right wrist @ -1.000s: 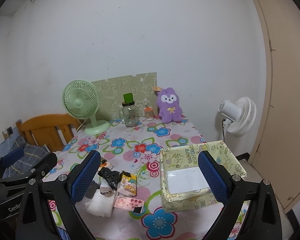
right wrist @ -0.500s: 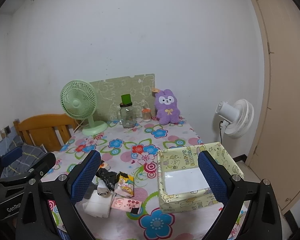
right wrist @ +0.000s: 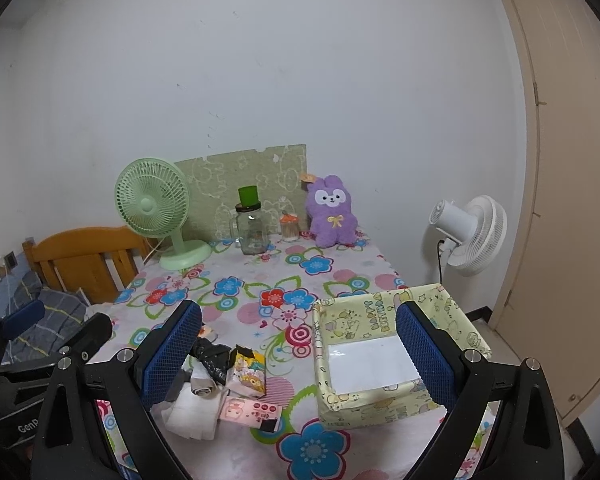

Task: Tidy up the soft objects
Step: 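Grasp the grey knit hat with the left tool while the right tool grasps the yellow snack bag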

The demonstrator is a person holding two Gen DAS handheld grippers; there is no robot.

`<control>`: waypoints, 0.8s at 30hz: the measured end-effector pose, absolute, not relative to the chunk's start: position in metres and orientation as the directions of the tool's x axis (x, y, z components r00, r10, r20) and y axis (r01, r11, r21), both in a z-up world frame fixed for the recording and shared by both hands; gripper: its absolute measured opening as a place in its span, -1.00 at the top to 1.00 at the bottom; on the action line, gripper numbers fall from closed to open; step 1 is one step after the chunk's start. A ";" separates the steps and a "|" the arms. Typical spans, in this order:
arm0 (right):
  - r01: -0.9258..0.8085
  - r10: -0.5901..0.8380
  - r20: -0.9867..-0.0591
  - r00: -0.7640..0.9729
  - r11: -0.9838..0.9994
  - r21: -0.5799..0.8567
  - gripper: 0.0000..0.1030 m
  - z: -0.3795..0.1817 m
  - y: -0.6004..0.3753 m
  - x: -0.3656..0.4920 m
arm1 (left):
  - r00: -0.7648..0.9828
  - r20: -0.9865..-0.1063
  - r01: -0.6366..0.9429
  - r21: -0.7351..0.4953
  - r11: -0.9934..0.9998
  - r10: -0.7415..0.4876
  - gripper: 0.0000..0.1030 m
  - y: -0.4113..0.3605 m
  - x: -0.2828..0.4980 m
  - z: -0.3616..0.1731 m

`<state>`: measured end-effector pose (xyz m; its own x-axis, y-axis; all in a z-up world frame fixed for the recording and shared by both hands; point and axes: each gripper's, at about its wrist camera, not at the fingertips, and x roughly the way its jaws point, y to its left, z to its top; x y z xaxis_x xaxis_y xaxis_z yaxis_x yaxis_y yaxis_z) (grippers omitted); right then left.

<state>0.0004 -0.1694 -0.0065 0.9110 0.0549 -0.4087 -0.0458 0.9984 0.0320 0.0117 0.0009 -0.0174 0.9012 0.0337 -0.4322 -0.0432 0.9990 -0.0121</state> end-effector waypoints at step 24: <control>-0.111 0.123 -0.556 0.822 0.992 0.055 -0.77 -0.072 -0.135 0.077 | 0.790 -0.613 -0.057 -0.023 0.998 0.031 -0.74 0.028 0.078 -0.090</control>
